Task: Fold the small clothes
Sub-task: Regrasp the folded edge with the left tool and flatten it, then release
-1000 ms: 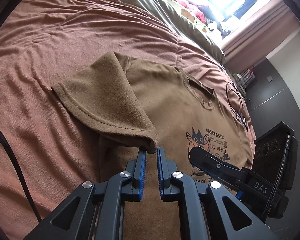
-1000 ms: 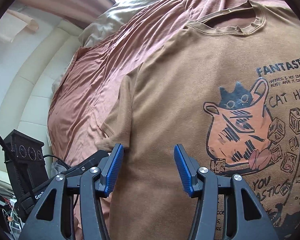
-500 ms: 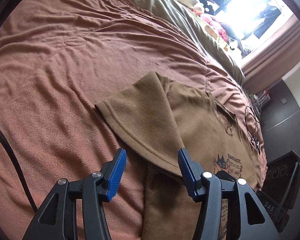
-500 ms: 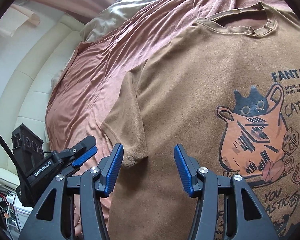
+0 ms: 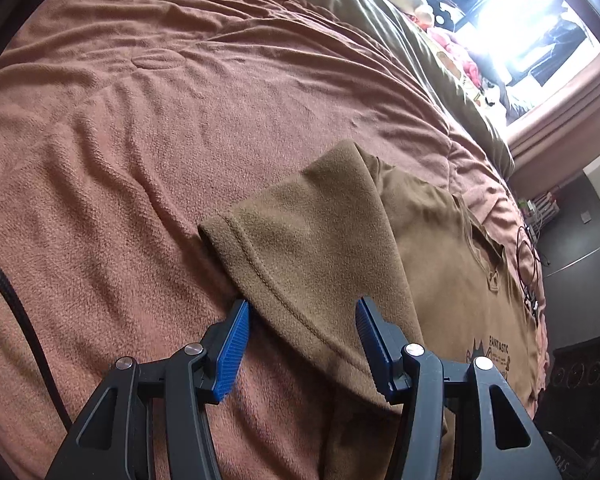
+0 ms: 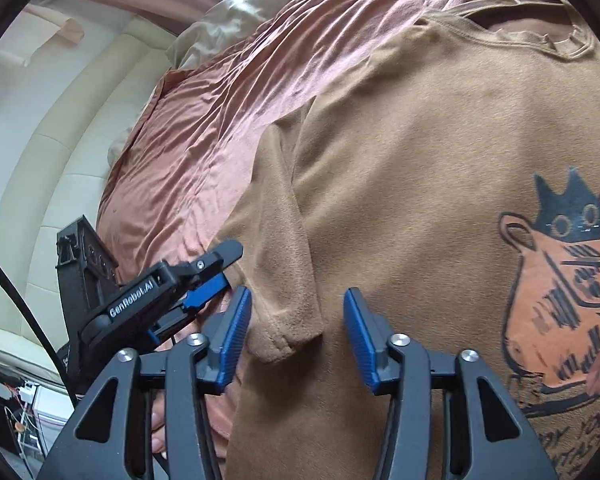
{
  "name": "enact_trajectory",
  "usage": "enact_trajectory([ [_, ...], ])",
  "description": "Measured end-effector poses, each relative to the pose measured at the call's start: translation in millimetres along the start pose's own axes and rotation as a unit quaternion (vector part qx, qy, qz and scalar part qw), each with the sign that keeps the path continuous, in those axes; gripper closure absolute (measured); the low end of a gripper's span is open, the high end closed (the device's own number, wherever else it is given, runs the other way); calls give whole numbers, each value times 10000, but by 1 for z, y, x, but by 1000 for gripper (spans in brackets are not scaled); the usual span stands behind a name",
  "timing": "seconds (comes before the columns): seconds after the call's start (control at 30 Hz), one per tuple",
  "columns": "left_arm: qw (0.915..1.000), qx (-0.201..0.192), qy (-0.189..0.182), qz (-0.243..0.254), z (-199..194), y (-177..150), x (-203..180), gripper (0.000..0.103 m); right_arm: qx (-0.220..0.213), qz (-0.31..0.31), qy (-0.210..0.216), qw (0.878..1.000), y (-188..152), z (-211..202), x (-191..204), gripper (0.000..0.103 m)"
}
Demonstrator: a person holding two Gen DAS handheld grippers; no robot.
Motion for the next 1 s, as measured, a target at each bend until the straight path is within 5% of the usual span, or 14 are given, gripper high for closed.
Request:
enact_trajectory([
  [0.07, 9999, -80, -46, -145, 0, 7, 6, 52, 72, 52, -92, 9999, 0, 8, -4, 78],
  [0.13, 9996, -79, 65, -258, 1, 11, 15, 85, 116, 148, -162, 9997, 0, 12, -10, 88],
  [0.2, 9992, -16, -7, -392, 1, 13, 20, 97, 124, 185, -73, 9997, 1, 9, -10, 89],
  [0.37, 9992, -340, -188, -49, -22, 24, -2, 98, 17, 204, -49, 9998, 5, -10, -10, 87],
  [0.43, 9987, -407, -311, 24, -29, 31, -15, 98, -19, 254, 12, 9997, 6, -19, -11, 77],
  [0.5, 9981, -468, -366, 167, -35, 37, -29, 98, -166, 269, 36, 9995, 8, -31, -13, 46],
  [0.53, 9977, -484, -403, 245, -37, 40, -37, 98, -266, 263, 73, 9993, 10, -39, -13, 43],
  [1.0, 9919, -405, -659, 1011, -24, 58, -127, 98, -694, 638, 224, 9953, 16, -90, -49, 42],
])
Point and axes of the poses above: each gripper's, at about its wrist camera, not at the fingertips, and z roughly the way its jaws point, x to its left, y to its top, the point moved 7 cm from there along z, roughly the way its jaws point, and after that the axes turned 12 degrees about z, right-handed, at the moved point
